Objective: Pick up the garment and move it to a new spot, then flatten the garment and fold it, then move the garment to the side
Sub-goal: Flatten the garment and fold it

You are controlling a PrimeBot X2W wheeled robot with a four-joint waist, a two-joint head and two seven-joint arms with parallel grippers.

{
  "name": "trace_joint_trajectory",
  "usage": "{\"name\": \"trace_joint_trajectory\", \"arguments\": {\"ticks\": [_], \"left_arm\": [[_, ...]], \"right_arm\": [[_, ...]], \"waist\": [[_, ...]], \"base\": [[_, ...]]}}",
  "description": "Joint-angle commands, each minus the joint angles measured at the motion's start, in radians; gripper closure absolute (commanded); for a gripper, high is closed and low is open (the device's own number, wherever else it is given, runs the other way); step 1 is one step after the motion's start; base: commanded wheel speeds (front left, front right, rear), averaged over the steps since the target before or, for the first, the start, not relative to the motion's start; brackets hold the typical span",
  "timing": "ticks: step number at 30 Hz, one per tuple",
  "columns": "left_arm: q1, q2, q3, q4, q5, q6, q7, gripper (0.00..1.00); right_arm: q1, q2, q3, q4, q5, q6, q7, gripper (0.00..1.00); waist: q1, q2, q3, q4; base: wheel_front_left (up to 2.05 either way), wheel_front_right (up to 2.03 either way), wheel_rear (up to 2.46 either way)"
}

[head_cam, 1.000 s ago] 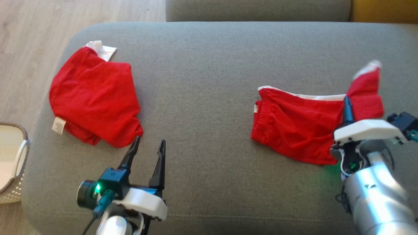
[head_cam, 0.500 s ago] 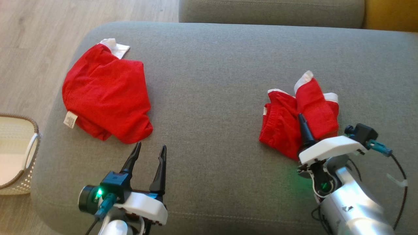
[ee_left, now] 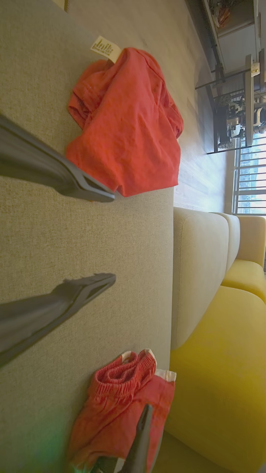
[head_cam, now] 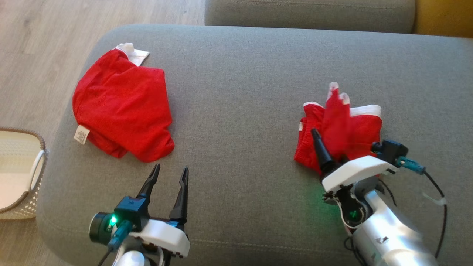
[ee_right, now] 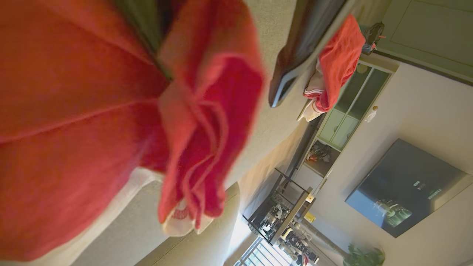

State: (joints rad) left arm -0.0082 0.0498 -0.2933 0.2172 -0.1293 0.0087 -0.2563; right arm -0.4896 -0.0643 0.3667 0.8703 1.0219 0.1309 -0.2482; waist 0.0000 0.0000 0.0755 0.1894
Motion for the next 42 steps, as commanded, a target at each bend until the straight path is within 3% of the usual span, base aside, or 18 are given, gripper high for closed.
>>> {"name": "trace_joint_trajectory", "arguments": {"ticks": [1, 18, 28, 33, 42], "left_arm": [[-0.023, 0.0, 0.03, -0.026, -0.007, -0.002, -0.006, 0.0], [-0.034, 0.0, 0.025, -0.018, -0.011, -0.002, -0.006, 0.0], [-0.026, 0.0, 0.041, -0.025, -0.016, 0.006, -0.006, 0.0], [-0.019, 0.0, 0.042, -0.031, -0.021, 0.011, -0.006, 0.0], [-0.018, 0.0, 0.055, -0.063, -0.044, 0.025, -0.006, 0.0]], "right_arm": [[-0.013, 0.014, 0.033, -0.038, 0.005, 0.0, -0.013, 0.0], [-0.03, 0.014, 0.195, 0.02, 0.033, 0.0, -0.005, 0.0], [-0.027, 0.011, 0.23, -0.134, 0.037, 0.0, -0.012, 0.0], [-0.011, -0.031, 0.184, -0.222, 0.004, 0.0, -0.013, 0.0], [0.04, -0.089, -0.068, -0.318, -0.274, 0.0, -0.013, 0.0]], "waist": [[0.0, 0.0, 0.002, 0.001], [0.0, 0.0, 0.017, 0.001], [0.0, 0.0, -0.026, -0.089], [0.0, 0.0, -0.049, -0.143], [0.0, 0.0, -0.064, -0.224]], "base": [[0.0, 0.0, 0.0], [0.0, 0.0, 0.0], [0.0, 0.0, 0.0], [0.0, 0.0, 0.0], [0.0, 0.0, 0.0]]}}
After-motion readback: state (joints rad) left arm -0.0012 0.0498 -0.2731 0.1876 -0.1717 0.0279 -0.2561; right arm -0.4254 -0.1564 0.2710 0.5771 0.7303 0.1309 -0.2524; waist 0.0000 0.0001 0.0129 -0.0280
